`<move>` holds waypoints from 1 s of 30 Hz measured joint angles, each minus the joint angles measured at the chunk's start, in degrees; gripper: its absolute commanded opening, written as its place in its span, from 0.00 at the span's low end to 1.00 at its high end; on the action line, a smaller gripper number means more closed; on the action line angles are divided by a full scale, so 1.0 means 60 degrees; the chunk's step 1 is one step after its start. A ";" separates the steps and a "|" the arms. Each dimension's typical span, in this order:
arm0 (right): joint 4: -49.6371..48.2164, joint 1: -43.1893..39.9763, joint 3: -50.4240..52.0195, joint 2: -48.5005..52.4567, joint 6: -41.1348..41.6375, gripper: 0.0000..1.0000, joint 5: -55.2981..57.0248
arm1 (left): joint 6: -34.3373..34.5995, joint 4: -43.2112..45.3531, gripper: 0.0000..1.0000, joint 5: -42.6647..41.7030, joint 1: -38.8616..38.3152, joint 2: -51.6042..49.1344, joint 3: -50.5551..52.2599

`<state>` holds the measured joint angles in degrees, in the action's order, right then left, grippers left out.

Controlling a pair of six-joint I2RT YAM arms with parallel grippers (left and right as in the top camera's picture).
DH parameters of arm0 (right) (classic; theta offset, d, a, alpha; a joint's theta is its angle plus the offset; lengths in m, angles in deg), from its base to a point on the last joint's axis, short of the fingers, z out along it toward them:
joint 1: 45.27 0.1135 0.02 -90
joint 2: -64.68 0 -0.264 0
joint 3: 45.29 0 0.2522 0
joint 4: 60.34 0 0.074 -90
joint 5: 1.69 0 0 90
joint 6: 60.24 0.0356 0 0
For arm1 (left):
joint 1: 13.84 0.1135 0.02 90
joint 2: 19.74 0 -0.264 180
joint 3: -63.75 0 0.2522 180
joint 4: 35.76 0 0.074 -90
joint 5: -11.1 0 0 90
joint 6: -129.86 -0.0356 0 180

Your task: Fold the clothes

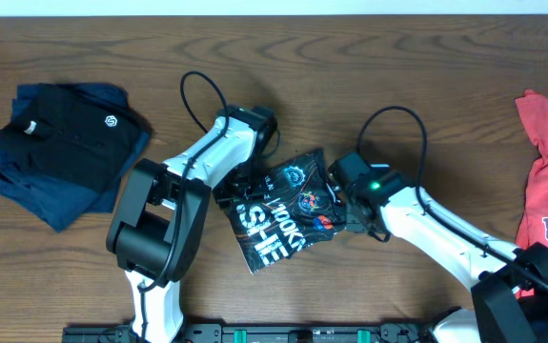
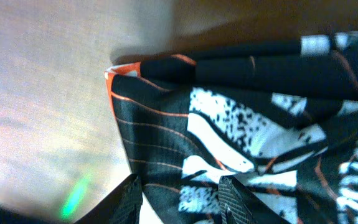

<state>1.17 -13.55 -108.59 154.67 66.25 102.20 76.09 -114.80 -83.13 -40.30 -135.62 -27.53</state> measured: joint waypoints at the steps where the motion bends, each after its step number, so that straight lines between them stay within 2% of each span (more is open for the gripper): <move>1: 0.0055 -0.0109 0.0000 0.0000 0.0011 0.32 0.0004 | 0.0004 -0.0058 0.42 0.0087 -0.0047 0.0000 0.0007; 5: 0.0109 -0.0586 0.0000 0.0000 -0.0036 0.33 -0.0328 | -0.0018 -0.0007 0.47 0.0710 -0.0157 0.0211 0.0047; 6: 0.0058 -0.0678 0.0000 0.0000 -0.0124 0.34 -0.0528 | -0.0073 0.0149 0.55 0.0838 -0.0135 0.0408 0.0087; 8: -0.0229 -0.0831 0.0000 0.0000 -0.0506 0.34 -0.1300 | -0.0357 0.0696 0.63 0.1067 -0.0051 0.1016 0.0120; 11: -0.0459 -0.0856 0.0000 0.0000 -0.1151 0.34 -0.2656 | -0.0794 0.1650 0.70 0.1246 0.0157 0.2025 0.0117; 15: -0.0339 -0.0856 0.0000 0.0000 -0.1614 0.38 -0.4022 | -0.1180 0.2779 0.71 0.1351 0.0659 0.2725 0.0095; 19: -0.0197 -0.0856 0.0000 0.0000 -0.1814 0.39 -0.4666 | -0.1894 0.3694 0.71 0.1377 0.1096 0.2444 0.0095; 24: -0.0251 -0.0852 0.0000 0.0000 -0.1916 0.40 -0.5118 | -0.2528 0.3508 0.71 0.1151 0.1224 0.1585 0.0095; 30: -0.0801 -0.0845 -0.0004 0.0146 -0.1956 0.41 -0.5235 | -0.2750 0.2772 0.71 0.0528 0.1220 0.0608 0.0095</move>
<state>-3.64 -18.62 -108.61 155.55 54.52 70.79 59.59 -98.17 -79.96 -32.98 -131.97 -26.96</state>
